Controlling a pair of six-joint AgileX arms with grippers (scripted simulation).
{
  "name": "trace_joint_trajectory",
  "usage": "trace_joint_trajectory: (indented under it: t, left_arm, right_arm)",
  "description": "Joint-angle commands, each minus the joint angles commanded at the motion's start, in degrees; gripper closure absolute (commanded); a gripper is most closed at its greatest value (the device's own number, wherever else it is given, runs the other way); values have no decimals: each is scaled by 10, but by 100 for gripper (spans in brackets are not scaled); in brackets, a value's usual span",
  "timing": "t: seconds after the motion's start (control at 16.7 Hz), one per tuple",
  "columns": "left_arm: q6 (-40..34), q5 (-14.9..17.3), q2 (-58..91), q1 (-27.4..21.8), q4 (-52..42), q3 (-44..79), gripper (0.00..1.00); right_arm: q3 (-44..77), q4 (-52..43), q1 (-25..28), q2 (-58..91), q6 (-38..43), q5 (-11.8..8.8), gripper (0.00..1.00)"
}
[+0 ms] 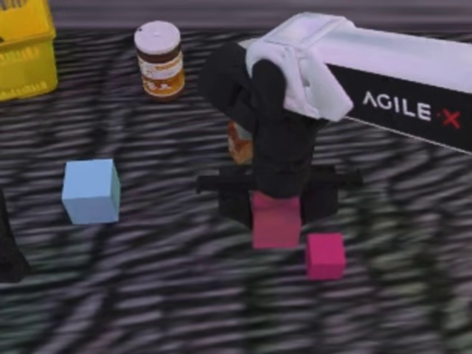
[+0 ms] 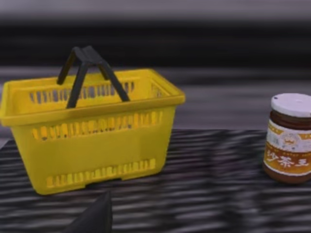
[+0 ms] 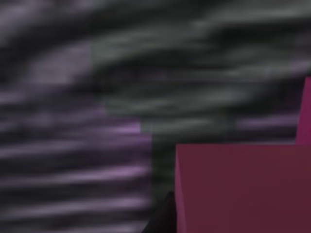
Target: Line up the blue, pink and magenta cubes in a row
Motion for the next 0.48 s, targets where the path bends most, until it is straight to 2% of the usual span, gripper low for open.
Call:
trace_joint_trajectory:
  t: [0.24,0.48]
  left_arm:
    - [0,0,0,0,0,0,0]
    - [0,0,0,0,0,0,0]
  right_arm:
    - [-9,11,-2,4,0,-2,100]
    - [-63,91,1,23,1,-2,100]
